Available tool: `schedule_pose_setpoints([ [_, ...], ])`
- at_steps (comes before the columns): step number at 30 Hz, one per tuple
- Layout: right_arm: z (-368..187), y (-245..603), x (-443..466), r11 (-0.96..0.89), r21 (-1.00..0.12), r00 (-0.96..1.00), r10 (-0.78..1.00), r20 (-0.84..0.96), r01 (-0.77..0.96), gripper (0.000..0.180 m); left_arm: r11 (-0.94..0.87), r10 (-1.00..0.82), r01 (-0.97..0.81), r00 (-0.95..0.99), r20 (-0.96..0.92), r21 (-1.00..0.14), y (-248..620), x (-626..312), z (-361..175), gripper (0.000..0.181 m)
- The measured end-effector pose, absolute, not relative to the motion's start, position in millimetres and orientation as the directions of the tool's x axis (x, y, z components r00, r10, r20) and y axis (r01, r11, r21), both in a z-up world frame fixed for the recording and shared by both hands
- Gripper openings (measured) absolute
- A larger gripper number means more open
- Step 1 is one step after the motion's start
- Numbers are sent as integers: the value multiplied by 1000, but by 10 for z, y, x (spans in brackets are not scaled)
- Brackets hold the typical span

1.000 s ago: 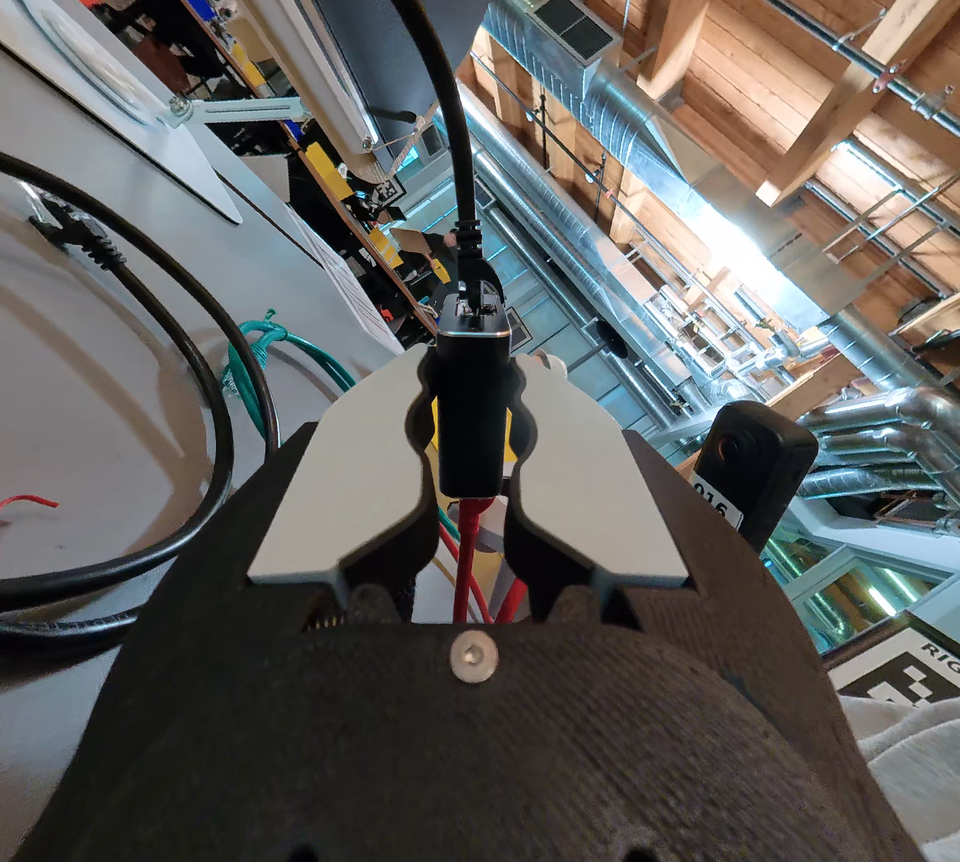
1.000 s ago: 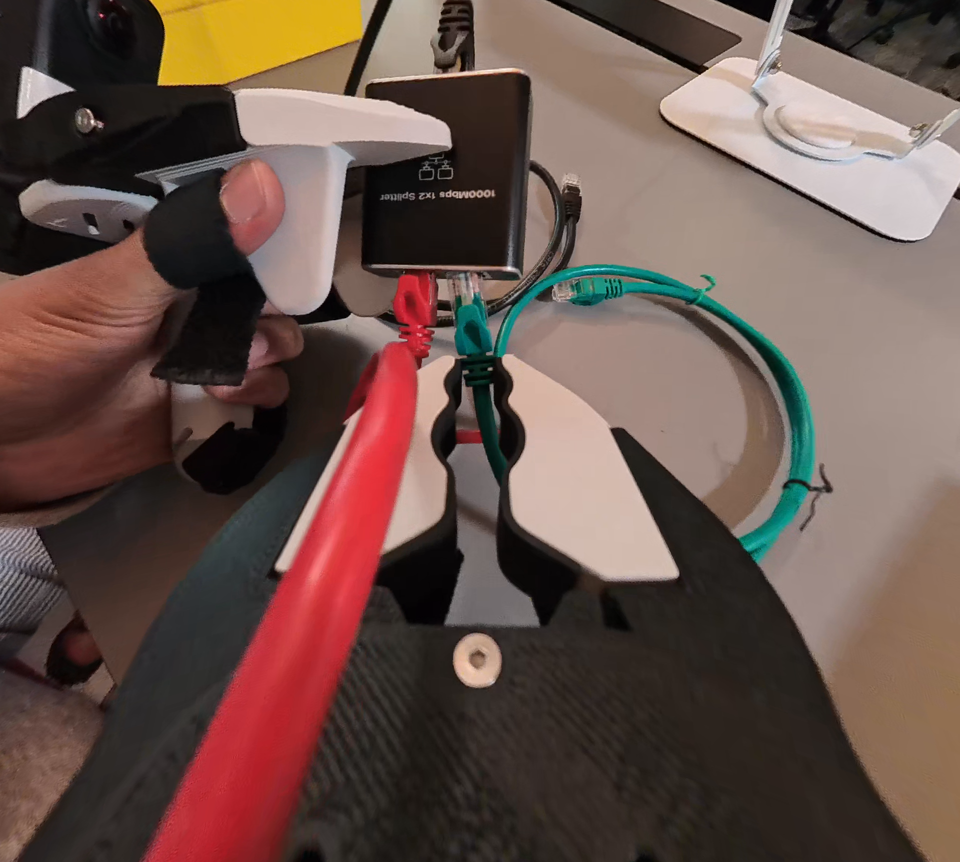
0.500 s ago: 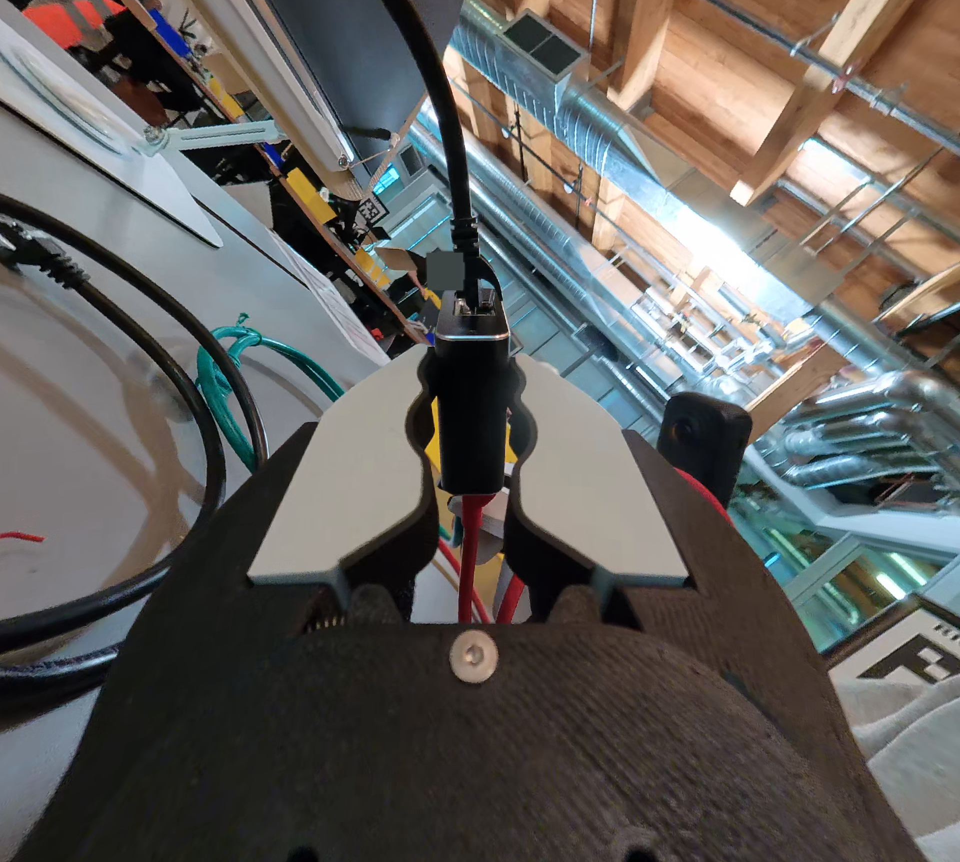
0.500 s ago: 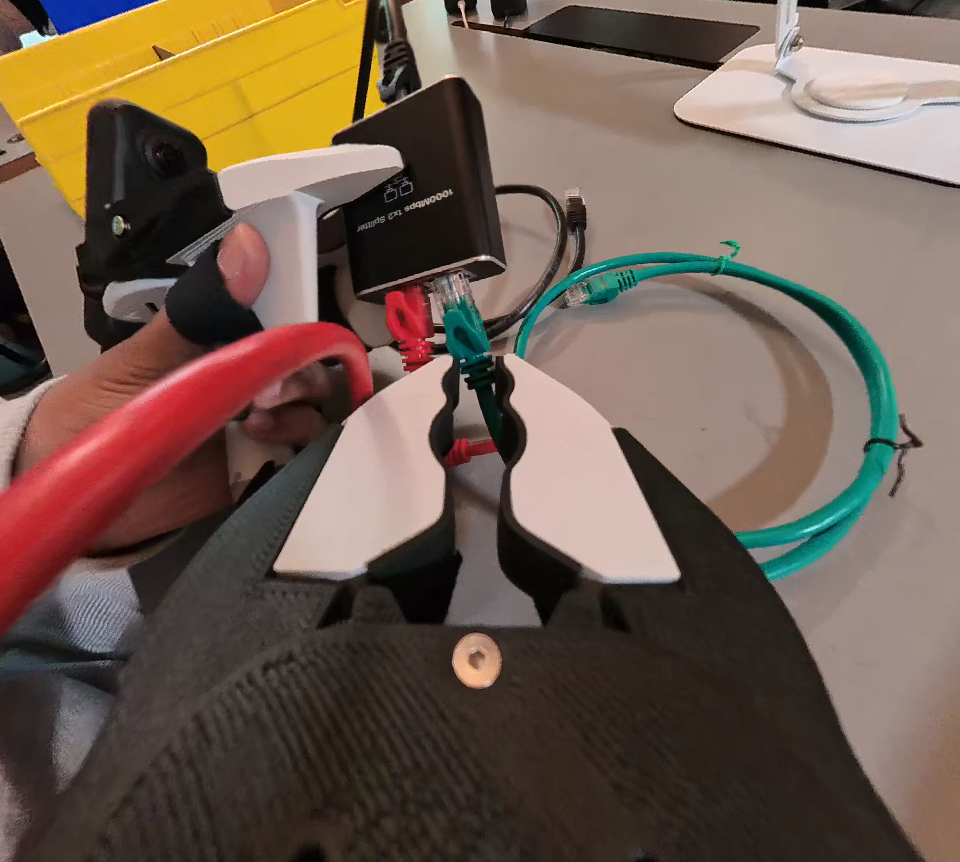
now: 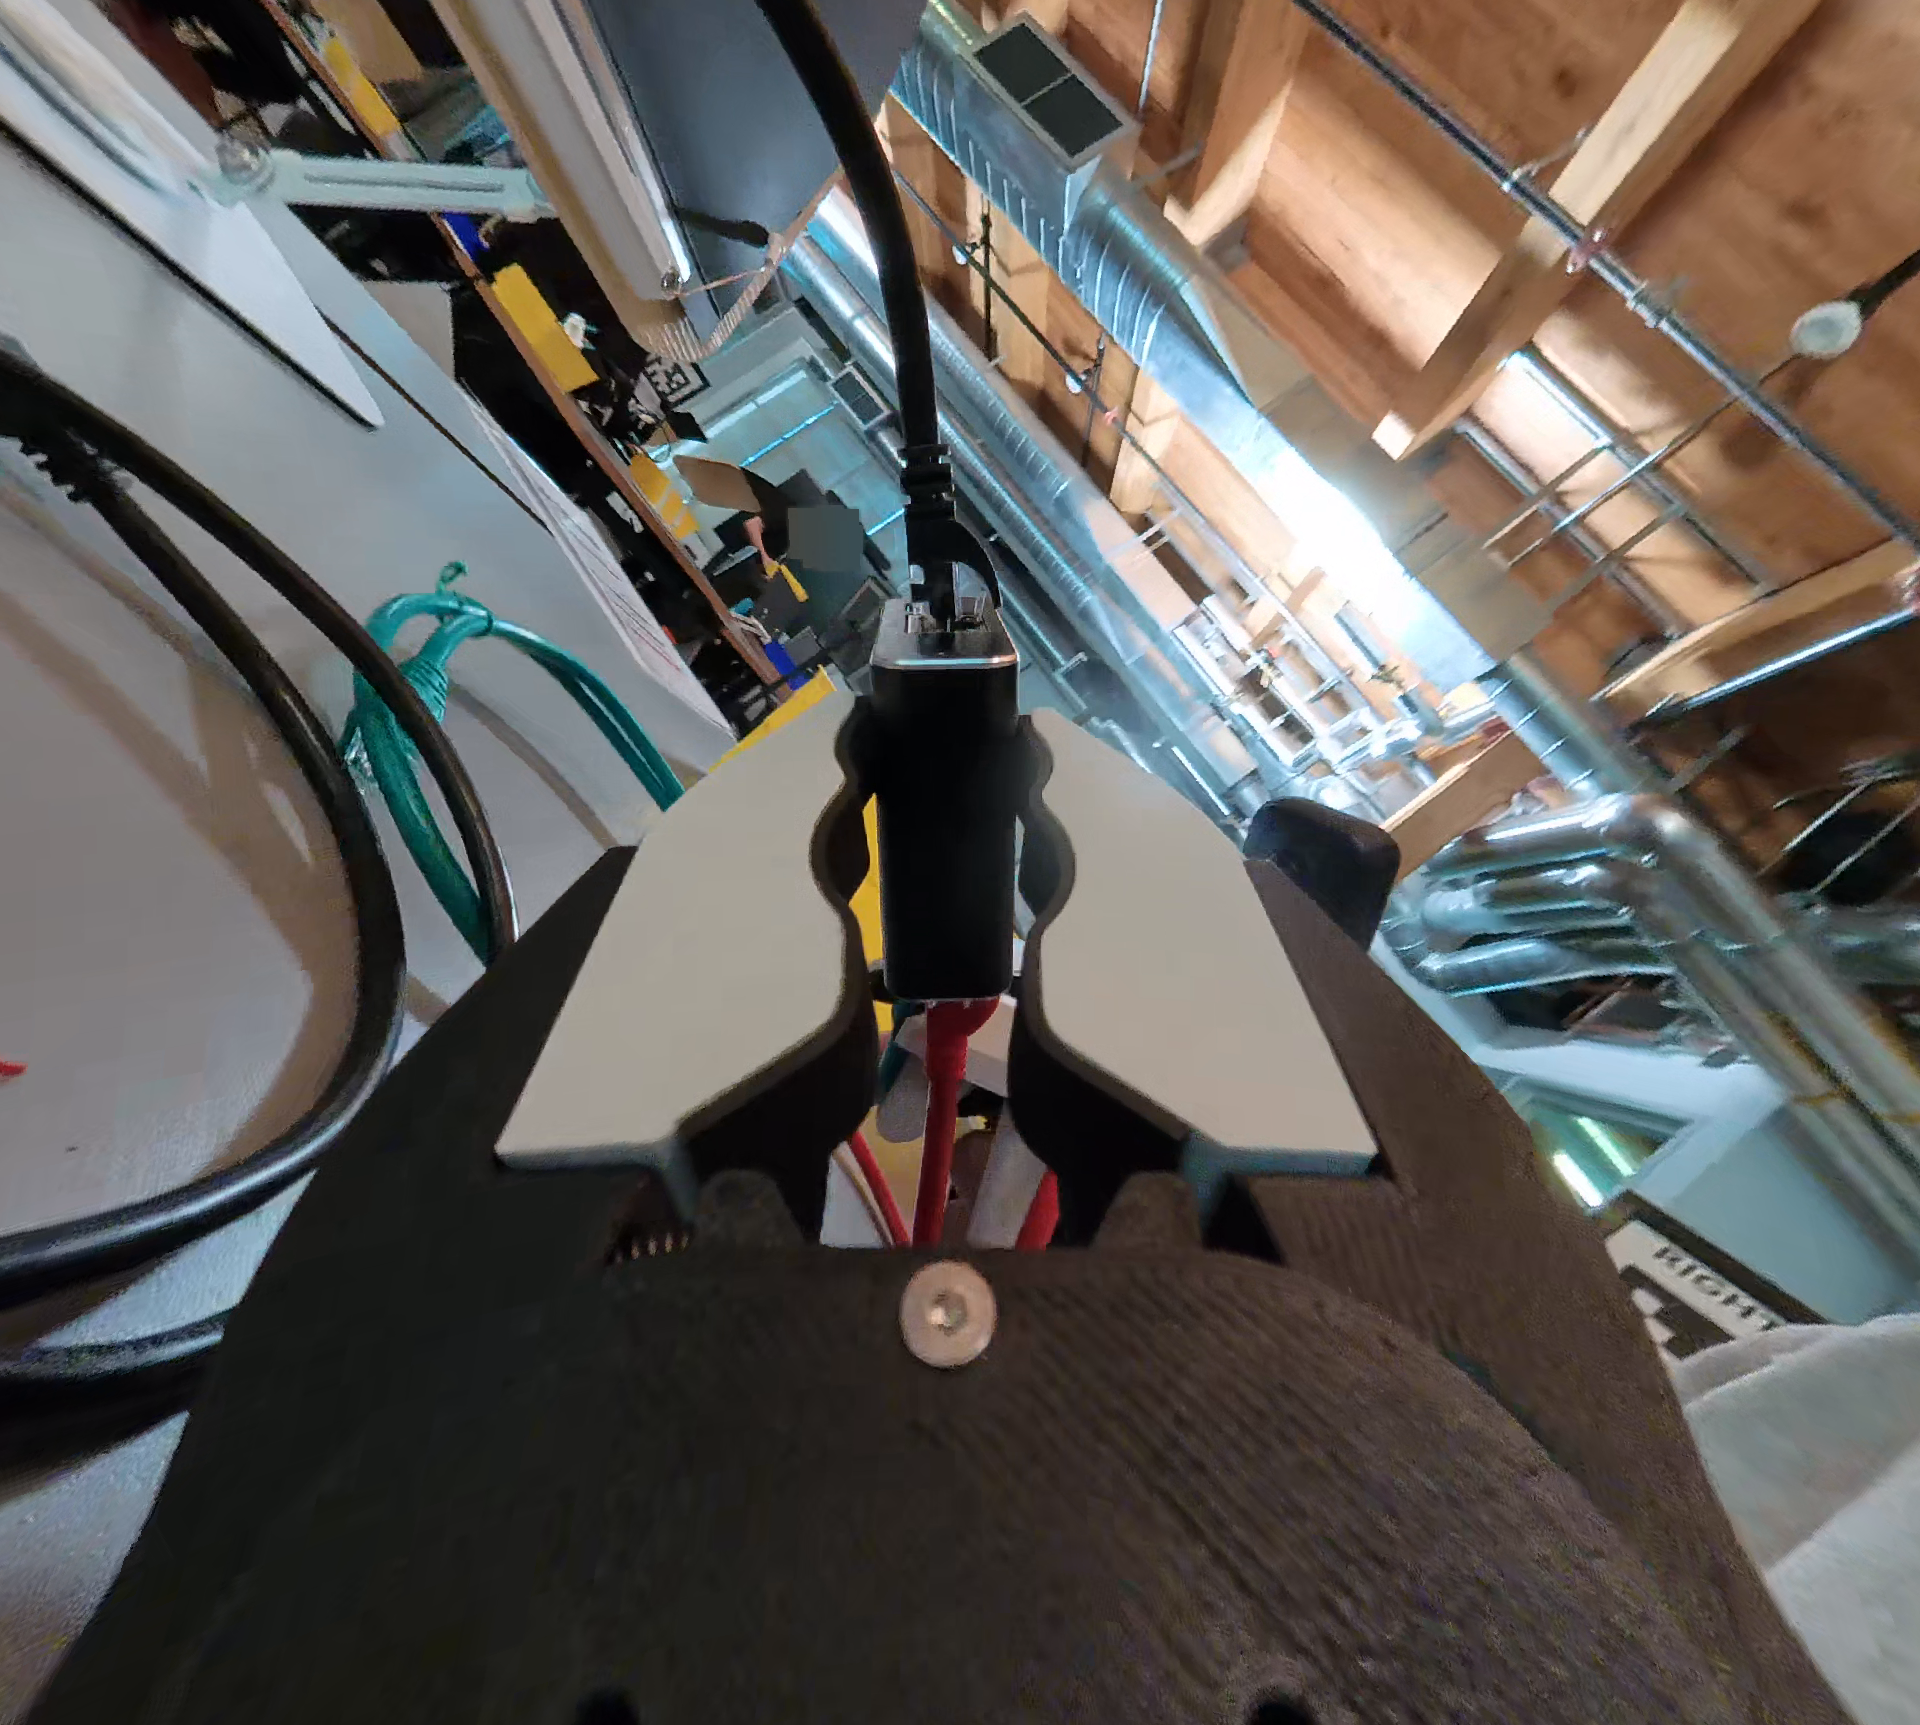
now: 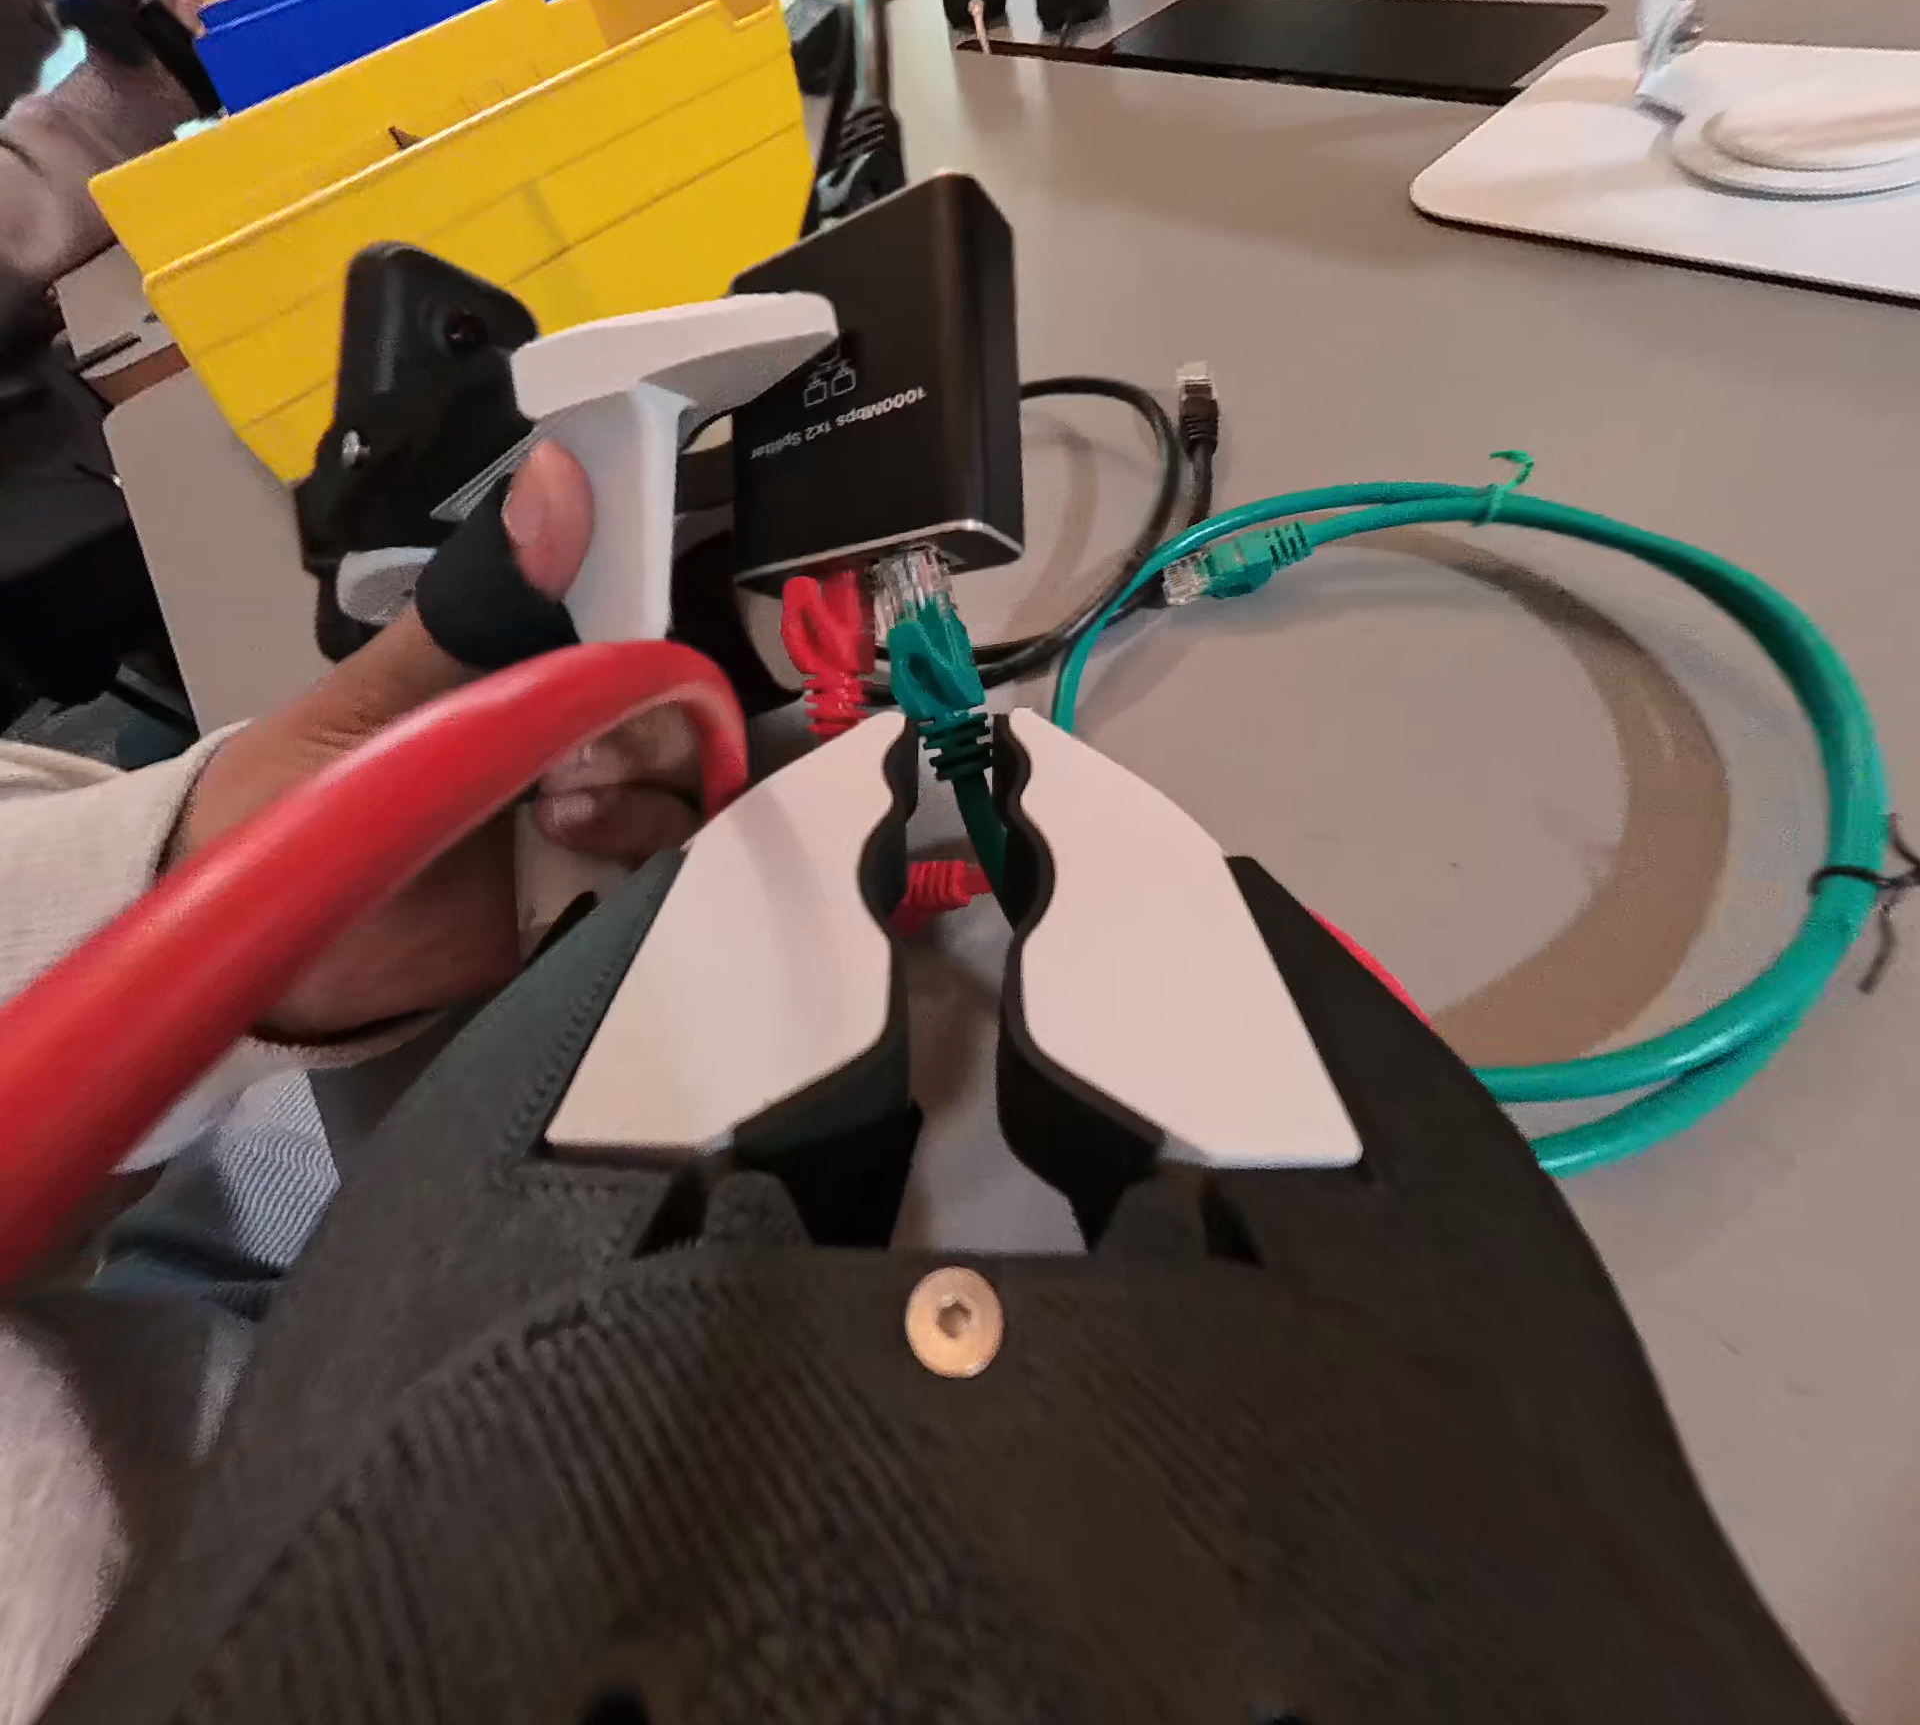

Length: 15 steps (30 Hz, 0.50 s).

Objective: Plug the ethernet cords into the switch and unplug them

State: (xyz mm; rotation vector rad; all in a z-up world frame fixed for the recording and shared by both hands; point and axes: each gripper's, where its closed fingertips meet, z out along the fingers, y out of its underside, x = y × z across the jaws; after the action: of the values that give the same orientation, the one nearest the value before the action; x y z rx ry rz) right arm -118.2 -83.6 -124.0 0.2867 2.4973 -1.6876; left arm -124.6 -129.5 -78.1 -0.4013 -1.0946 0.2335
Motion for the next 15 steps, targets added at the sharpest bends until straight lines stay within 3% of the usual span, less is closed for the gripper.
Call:
schedule_pose_setpoints([
  [4, -1278, -851, -1117, 406, -892, -978, 14, -210, 198, 13, 929, 303, 53, 460, 835, -366, -1314, -1252, -804, 24],
  [15, -1298, -768, -1095, 453, -853, -927, -131, -351, 259, 14, 922, 304, 77, 460, 834, -379, -1305, -1267, -810, 24],
])
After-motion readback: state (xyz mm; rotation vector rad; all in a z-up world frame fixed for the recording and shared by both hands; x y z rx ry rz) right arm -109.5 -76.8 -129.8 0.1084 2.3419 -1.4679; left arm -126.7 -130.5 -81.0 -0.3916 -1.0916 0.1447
